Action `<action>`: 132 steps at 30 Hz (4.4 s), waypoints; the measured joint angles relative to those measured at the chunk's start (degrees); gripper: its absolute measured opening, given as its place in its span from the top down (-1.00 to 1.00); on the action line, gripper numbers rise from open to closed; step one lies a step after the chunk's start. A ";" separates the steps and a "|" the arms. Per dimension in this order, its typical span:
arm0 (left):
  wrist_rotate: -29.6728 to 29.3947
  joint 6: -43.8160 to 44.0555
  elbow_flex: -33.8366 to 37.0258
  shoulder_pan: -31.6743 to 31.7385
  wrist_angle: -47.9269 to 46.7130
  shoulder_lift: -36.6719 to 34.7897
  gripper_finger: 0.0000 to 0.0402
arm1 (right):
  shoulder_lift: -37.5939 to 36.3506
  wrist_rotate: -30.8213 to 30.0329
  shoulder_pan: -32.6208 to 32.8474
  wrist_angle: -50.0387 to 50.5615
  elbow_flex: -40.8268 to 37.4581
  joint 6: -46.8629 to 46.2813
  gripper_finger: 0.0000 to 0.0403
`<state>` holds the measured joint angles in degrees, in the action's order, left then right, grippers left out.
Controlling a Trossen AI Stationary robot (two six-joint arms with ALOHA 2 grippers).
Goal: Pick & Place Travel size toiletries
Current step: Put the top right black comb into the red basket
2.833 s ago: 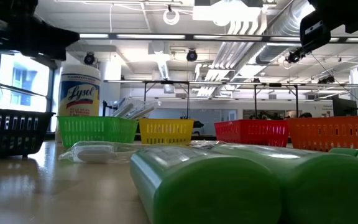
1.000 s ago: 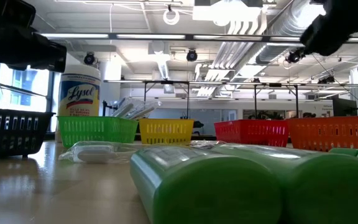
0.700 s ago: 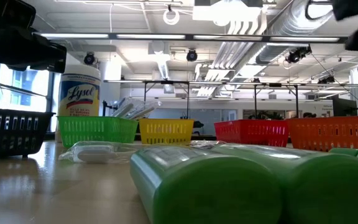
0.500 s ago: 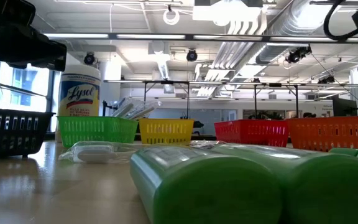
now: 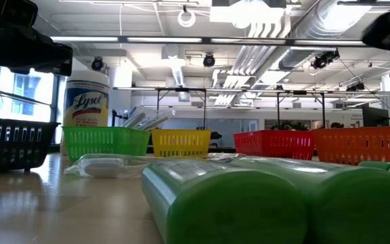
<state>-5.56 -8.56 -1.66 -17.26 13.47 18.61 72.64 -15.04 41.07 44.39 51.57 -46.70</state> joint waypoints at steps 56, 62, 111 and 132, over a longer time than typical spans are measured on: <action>-12.00 6.20 -0.21 0.00 3.38 -0.01 1.00 | 7.29 6.50 -21.18 -72.97 -20.46 41.40 0.99; -12.16 4.46 -0.21 0.00 3.53 0.02 1.00 | 9.29 5.96 -22.15 -72.74 -20.46 40.67 0.99; -7.19 5.21 -0.21 0.00 4.47 0.71 1.00 | 12.33 -3.78 -24.33 -68.98 -19.15 36.15 0.99; -7.19 5.88 -0.21 0.00 6.58 0.72 1.00 | 16.94 -12.08 -25.00 -61.21 -10.93 35.98 0.28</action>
<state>-12.75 -2.68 -1.87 -17.26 20.05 19.33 89.58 -27.12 16.08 -16.82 40.64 -10.72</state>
